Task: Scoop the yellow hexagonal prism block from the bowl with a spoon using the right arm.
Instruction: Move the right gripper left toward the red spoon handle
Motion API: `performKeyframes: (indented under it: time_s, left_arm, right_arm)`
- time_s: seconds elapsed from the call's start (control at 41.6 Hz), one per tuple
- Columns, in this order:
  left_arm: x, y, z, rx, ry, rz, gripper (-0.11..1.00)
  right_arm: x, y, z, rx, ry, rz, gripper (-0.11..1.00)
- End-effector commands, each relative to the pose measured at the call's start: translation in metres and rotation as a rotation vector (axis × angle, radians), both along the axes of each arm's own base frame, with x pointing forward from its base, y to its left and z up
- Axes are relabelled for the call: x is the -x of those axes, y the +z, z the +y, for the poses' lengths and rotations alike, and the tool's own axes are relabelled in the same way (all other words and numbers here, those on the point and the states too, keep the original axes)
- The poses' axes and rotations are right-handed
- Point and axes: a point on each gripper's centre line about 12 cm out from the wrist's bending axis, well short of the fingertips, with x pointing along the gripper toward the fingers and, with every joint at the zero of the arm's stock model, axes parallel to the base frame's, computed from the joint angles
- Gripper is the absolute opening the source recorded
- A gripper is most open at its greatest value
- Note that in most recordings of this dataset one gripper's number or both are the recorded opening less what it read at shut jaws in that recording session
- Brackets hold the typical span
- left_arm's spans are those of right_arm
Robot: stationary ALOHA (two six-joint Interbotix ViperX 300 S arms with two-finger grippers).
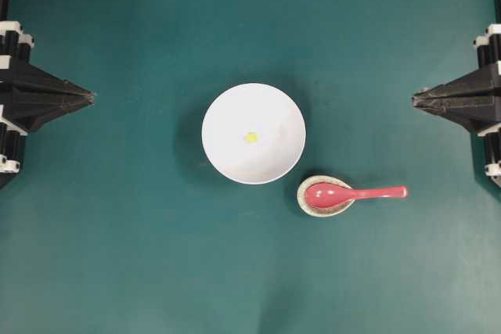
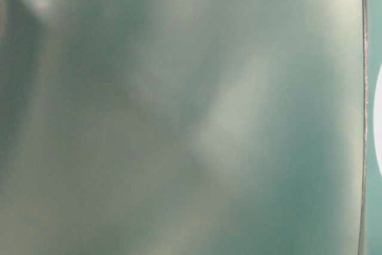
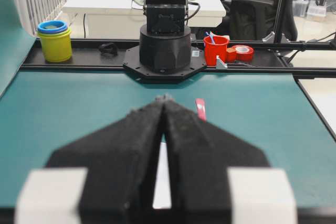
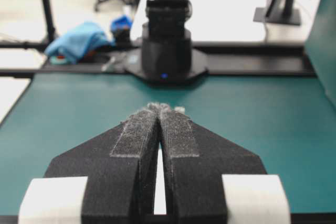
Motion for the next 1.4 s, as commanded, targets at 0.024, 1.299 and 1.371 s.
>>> performKeyframes:
  time_s: [0.024, 1.299, 1.371]
  left_arm:
    - [-0.003, 0.01, 0.0, -0.017, 0.001, 0.006, 0.0]
    - [-0.003, 0.01, 0.003, -0.018, 0.015, 0.011, 0.0]
    - [-0.003, 0.01, 0.003, -0.018, 0.015, 0.012, 0.0]
  right_arm:
    - [-0.004, 0.01, -0.002, 0.008, -0.01, -0.006, 0.0]
    - [-0.024, -0.026, 0.012, -0.031, 0.052, 0.134, 0.51]
    - [-0.026, -0.032, 0.014, -0.039, 0.056, 0.141, 0.51]
